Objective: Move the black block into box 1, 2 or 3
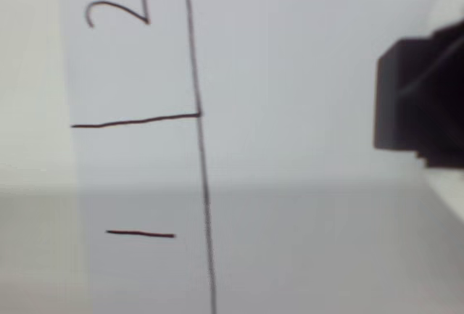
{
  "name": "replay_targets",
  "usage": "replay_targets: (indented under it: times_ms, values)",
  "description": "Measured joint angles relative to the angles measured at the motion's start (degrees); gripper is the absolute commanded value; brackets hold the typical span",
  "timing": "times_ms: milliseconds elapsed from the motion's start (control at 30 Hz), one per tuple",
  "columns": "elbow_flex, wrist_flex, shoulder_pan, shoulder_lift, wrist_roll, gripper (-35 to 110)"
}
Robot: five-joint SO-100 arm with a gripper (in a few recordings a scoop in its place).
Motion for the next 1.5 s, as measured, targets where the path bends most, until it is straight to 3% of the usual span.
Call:
replay_targets:
  times_ms: [967,1500]
  values:
    - [-43.07,0.00,9.23,-32.43,1.14,0]
    - [-54.58,0.00,9.23,-40.43,1.93,0]
